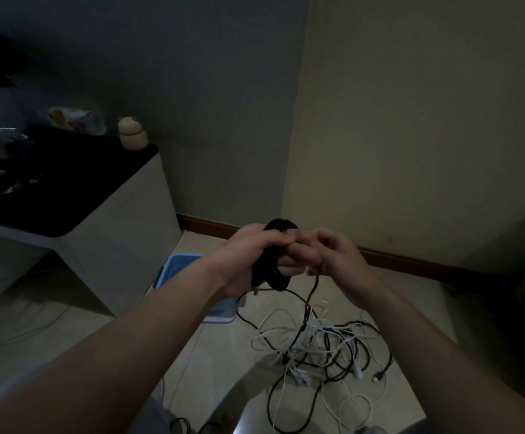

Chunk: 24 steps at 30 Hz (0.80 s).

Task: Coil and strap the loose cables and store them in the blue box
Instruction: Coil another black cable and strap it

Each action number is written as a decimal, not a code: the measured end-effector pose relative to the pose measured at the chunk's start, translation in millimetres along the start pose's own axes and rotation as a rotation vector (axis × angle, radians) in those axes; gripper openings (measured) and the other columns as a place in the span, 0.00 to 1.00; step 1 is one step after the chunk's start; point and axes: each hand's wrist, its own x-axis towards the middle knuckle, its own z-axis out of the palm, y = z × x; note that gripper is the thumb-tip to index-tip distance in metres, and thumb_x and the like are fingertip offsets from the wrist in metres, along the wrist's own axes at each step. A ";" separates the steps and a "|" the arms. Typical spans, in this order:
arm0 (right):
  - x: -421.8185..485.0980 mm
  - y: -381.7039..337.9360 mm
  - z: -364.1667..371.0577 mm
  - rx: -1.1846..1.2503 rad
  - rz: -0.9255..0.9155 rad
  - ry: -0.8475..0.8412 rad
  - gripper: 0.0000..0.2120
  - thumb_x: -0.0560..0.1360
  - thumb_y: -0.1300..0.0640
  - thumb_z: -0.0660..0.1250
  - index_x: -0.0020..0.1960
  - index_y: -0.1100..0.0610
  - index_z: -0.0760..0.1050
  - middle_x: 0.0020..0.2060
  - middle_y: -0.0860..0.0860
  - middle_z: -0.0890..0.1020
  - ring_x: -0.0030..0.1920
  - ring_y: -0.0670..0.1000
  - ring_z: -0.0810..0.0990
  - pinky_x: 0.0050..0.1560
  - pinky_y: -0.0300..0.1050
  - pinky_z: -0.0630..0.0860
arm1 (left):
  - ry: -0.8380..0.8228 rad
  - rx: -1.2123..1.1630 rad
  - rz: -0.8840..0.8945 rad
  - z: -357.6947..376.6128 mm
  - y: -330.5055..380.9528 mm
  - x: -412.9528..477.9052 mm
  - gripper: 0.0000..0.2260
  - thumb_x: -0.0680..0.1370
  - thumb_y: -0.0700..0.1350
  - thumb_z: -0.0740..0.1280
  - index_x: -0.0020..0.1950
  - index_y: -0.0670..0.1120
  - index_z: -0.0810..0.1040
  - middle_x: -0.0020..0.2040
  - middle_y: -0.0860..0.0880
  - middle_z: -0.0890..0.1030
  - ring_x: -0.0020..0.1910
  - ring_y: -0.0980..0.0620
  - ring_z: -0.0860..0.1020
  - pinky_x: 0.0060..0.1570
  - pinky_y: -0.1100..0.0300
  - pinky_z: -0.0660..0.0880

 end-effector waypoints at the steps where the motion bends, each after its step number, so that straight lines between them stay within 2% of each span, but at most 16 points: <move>1: -0.6 1.5 3.2 -0.003 0.010 -0.008 0.12 0.83 0.57 0.62 0.50 0.67 0.75 0.37 0.58 0.71 0.33 0.51 0.70 0.36 0.42 0.72 | 0.035 -0.029 0.014 1.7 1.0 0.1 0.11 0.80 0.38 0.64 0.58 0.33 0.78 0.47 0.36 0.82 0.39 0.48 0.82 0.40 0.60 0.78; 3: -2.2 4.7 11.8 -0.002 0.046 -0.035 0.12 0.84 0.58 0.59 0.51 0.66 0.75 0.33 0.56 0.69 0.30 0.49 0.68 0.35 0.43 0.71 | 0.137 -0.075 0.053 4.2 3.1 0.9 0.08 0.81 0.38 0.62 0.57 0.36 0.76 0.46 0.38 0.85 0.38 0.48 0.84 0.38 0.60 0.79; 5: -4.1 8.3 19.5 -0.024 0.103 -0.077 0.15 0.85 0.56 0.55 0.46 0.62 0.74 0.31 0.54 0.69 0.30 0.50 0.68 0.38 0.45 0.70 | 0.206 -0.124 0.086 5.5 6.6 0.6 0.06 0.82 0.39 0.60 0.56 0.39 0.74 0.41 0.42 0.85 0.37 0.49 0.84 0.35 0.61 0.79; 7: -4.6 12.0 22.5 -0.029 0.175 -0.123 0.17 0.86 0.53 0.53 0.44 0.59 0.72 0.31 0.53 0.70 0.32 0.52 0.70 0.39 0.45 0.72 | 0.194 -0.197 0.109 5.4 11.1 0.4 0.05 0.84 0.40 0.57 0.54 0.42 0.72 0.36 0.48 0.81 0.33 0.52 0.81 0.32 0.63 0.76; 9: -5.4 15.5 22.2 -0.080 0.208 -0.181 0.16 0.86 0.52 0.53 0.46 0.58 0.73 0.32 0.53 0.72 0.35 0.54 0.72 0.40 0.45 0.74 | 0.191 -0.280 0.140 4.3 16.1 0.0 0.06 0.85 0.42 0.56 0.52 0.44 0.72 0.35 0.52 0.78 0.31 0.55 0.78 0.32 0.64 0.75; 11: -7.8 18.9 21.2 -0.320 0.163 -0.266 0.11 0.85 0.52 0.55 0.55 0.54 0.74 0.34 0.53 0.75 0.38 0.52 0.76 0.43 0.46 0.73 | 0.260 -0.336 0.172 -0.3 21.5 0.0 0.09 0.85 0.45 0.57 0.53 0.43 0.75 0.39 0.51 0.82 0.35 0.55 0.82 0.34 0.63 0.78; 12: -9.2 20.3 22.1 -0.455 0.137 -0.316 0.10 0.84 0.49 0.57 0.62 0.49 0.72 0.35 0.52 0.77 0.38 0.47 0.78 0.44 0.45 0.73 | 0.305 -0.350 0.185 -4.1 24.0 -0.4 0.10 0.84 0.46 0.58 0.55 0.42 0.76 0.42 0.49 0.85 0.38 0.53 0.84 0.35 0.62 0.80; 14: -12.1 23.1 27.7 -0.567 0.124 -0.399 0.24 0.81 0.44 0.62 0.75 0.38 0.60 0.37 0.49 0.76 0.36 0.39 0.75 0.41 0.40 0.70 | 0.343 -0.366 0.204 -12.0 29.1 -1.6 0.12 0.84 0.48 0.59 0.60 0.41 0.76 0.50 0.46 0.86 0.45 0.52 0.86 0.38 0.61 0.81; 15: -13.0 23.4 31.2 -0.564 0.115 -0.411 0.30 0.80 0.43 0.63 0.77 0.35 0.53 0.38 0.47 0.76 0.35 0.39 0.74 0.41 0.40 0.70 | 0.349 -0.373 0.213 -15.2 31.6 -2.2 0.13 0.84 0.49 0.59 0.63 0.41 0.74 0.54 0.45 0.86 0.48 0.52 0.86 0.40 0.61 0.81; 17: -11.9 24.8 35.0 -0.555 0.048 -0.394 0.35 0.80 0.45 0.65 0.79 0.34 0.48 0.39 0.44 0.76 0.36 0.40 0.73 0.42 0.40 0.71 | 0.366 -0.398 0.243 -20.2 35.8 -4.5 0.16 0.84 0.48 0.58 0.68 0.40 0.71 0.58 0.44 0.84 0.49 0.51 0.85 0.42 0.60 0.82; 20: -12.4 22.4 36.0 -0.556 -0.073 -0.324 0.31 0.82 0.53 0.62 0.79 0.34 0.54 0.41 0.43 0.77 0.37 0.41 0.73 0.43 0.38 0.72 | 0.399 -0.407 0.287 -26.9 41.9 -7.6 0.17 0.84 0.45 0.57 0.70 0.39 0.69 0.59 0.43 0.84 0.48 0.51 0.85 0.43 0.61 0.82; 22: -13.4 20.4 37.1 -0.549 -0.116 -0.267 0.27 0.83 0.56 0.60 0.78 0.37 0.60 0.45 0.39 0.78 0.37 0.40 0.74 0.43 0.33 0.71 | 0.448 -0.316 0.298 -31.6 42.9 -7.6 0.14 0.84 0.44 0.56 0.67 0.40 0.70 0.59 0.43 0.84 0.50 0.51 0.85 0.43 0.60 0.81; 24: -13.9 15.8 40.5 -0.577 -0.166 -0.209 0.24 0.83 0.59 0.60 0.75 0.42 0.68 0.52 0.39 0.79 0.42 0.35 0.75 0.44 0.29 0.70 | 0.498 -0.157 0.293 -34.6 40.8 -5.4 0.12 0.85 0.44 0.55 0.64 0.40 0.71 0.58 0.43 0.84 0.54 0.49 0.84 0.45 0.60 0.80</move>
